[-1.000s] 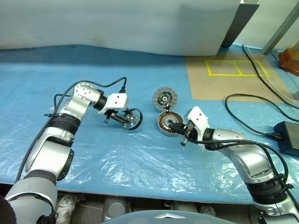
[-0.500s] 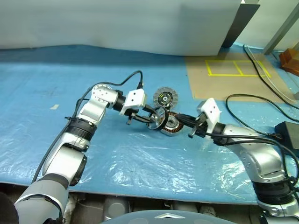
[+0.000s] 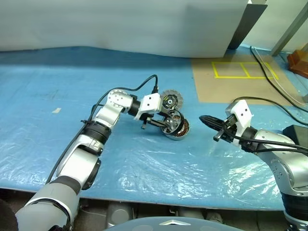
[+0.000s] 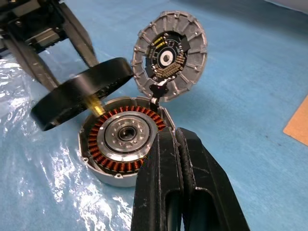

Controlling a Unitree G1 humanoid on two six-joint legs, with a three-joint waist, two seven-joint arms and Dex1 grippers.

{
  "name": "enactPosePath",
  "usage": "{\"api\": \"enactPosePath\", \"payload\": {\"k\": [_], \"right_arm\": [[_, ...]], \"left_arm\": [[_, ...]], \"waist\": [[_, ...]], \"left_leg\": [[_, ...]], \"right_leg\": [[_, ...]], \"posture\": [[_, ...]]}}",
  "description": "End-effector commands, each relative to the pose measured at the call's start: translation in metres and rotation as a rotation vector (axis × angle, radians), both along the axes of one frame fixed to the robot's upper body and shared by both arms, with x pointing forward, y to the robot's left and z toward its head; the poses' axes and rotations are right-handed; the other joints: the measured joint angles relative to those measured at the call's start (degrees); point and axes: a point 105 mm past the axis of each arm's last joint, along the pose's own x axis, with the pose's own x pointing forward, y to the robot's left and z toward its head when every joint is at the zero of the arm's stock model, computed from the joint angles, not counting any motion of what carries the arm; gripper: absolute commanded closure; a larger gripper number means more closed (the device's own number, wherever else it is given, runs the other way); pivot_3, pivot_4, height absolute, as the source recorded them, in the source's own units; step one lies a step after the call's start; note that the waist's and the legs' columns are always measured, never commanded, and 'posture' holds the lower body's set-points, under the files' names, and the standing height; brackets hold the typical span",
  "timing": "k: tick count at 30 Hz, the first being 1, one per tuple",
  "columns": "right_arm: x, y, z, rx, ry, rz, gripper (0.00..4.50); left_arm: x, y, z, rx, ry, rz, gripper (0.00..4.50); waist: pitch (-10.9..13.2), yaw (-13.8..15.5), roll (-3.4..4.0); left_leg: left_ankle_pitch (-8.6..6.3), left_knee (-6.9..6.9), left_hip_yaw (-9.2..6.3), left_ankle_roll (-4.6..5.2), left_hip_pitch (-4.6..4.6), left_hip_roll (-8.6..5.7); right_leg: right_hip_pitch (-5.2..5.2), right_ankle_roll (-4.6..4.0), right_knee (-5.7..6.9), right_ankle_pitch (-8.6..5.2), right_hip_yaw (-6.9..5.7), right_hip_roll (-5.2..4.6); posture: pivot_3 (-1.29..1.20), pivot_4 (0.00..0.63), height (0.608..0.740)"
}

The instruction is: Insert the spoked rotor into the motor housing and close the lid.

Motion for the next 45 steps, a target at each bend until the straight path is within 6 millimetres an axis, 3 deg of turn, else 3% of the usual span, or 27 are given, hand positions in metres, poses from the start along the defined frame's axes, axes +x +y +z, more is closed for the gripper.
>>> {"api": "enactPosePath", "payload": {"k": [1,9,19,26,33,45], "right_arm": [[-0.003,0.006,0.002,-0.017,-0.024,0.016,4.5],[-0.003,0.006,-0.002,-0.021,-0.014,0.006,4.5],[-0.003,0.01,-0.007,-0.03,-0.001,0.011,4.5],[-0.003,0.013,-0.012,-0.041,0.008,0.018,4.5],[-0.003,0.01,-0.012,-0.013,0.015,-0.013,4.5],[-0.004,0.009,-0.018,-0.025,0.026,-0.018,4.5]], "left_arm": [[0.005,-0.006,0.006,0.015,-0.068,-0.01,3.18],[-0.003,-0.02,0.01,-0.013,-0.05,-0.062,3.18],[-0.006,-0.02,0.027,-0.043,0.006,-0.092,3.18],[0.001,-0.028,0.011,-0.007,-0.023,-0.037,3.18],[0.0,-0.022,-0.006,0.054,-0.044,-0.031,3.18],[0.0,-0.025,-0.014,0.071,-0.053,-0.012,3.18]], "waist": [[0.0,0.02,0.0],[0.0,0.18,-0.01],[0.01,0.06,-0.01],[0.01,0.05,-0.01],[0.01,0.05,-0.02],[0.01,0.06,-0.02]], "left_leg": [[0.0,0.0,-0.01,0.0,-0.03,-0.01],[0.0,-0.02,-0.02,0.0,-0.08,-0.03],[0.01,-0.02,-0.02,0.01,-0.05,-0.04],[0.01,-0.02,-0.02,0.01,-0.08,-0.06],[0.01,-0.04,-0.03,0.01,-0.06,-0.06],[0.01,-0.03,-0.03,0.02,-0.05,-0.08]], "right_leg": [[0.0,0.02,-0.02,0.01,0.0,-0.01],[0.0,0.04,-0.04,0.02,-0.01,-0.05],[0.0,0.04,-0.03,0.02,0.0,-0.05],[0.0,0.05,-0.05,0.02,0.01,-0.06],[0.0,0.07,-0.05,0.03,0.0,-0.05],[0.0,0.09,-0.05,0.04,0.02,-0.09]], "posture": [[0.0,0.15,0.74],[0.0,0.15,0.74],[0.0,0.15,0.74],[0.0,0.15,0.74],[0.0,0.15,0.74],[0.0,0.15,0.74]]}}
